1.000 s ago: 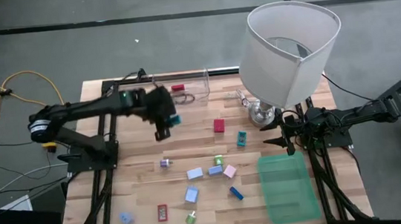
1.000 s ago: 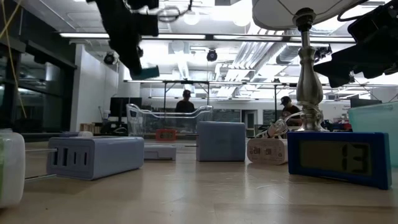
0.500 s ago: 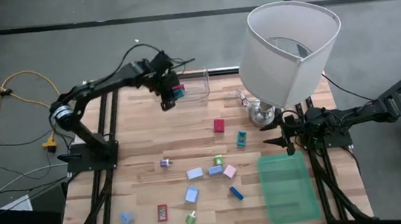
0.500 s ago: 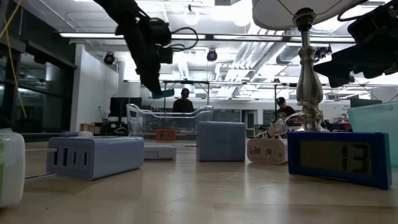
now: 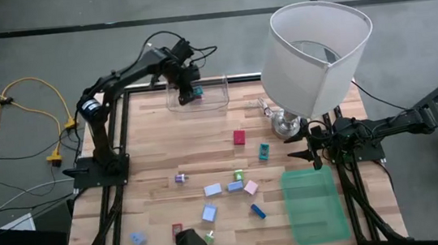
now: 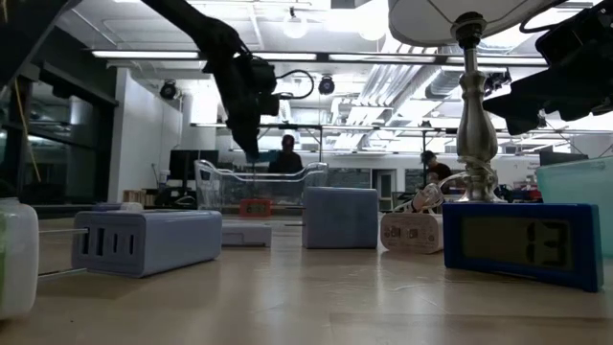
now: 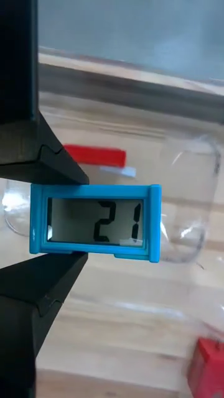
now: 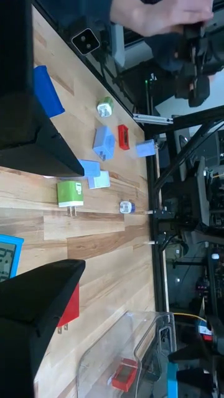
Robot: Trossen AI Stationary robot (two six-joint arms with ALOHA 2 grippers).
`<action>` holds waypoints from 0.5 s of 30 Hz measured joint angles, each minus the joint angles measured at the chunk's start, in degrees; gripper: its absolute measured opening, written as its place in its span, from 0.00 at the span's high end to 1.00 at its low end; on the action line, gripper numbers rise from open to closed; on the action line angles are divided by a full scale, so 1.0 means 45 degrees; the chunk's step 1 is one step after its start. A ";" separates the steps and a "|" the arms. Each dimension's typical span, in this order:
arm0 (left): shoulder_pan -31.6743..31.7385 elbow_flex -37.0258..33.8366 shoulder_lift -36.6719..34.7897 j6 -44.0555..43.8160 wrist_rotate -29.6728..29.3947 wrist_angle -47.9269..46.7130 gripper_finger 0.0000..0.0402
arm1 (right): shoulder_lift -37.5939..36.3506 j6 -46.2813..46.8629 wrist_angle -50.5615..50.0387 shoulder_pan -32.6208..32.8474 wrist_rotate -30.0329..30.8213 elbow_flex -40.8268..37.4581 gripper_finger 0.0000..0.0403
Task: Pick & Place Office items
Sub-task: Put the left light blue digital clock into the transparent bin
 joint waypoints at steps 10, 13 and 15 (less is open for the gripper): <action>0.0147 -0.0034 0.0654 0.0437 -0.0262 -0.0249 0.62 | 0.0000 0.0001 0.0000 0.0004 0.0000 0.0000 0.47; 0.0147 -0.0051 0.1113 0.0432 -0.0254 -0.0321 0.62 | 0.0000 -0.0002 0.0000 0.0001 -0.0001 0.0000 0.47; 0.0147 -0.0053 0.1355 0.0438 -0.0253 -0.0311 0.62 | 0.0000 -0.0002 0.0000 0.0004 0.0000 0.0000 0.47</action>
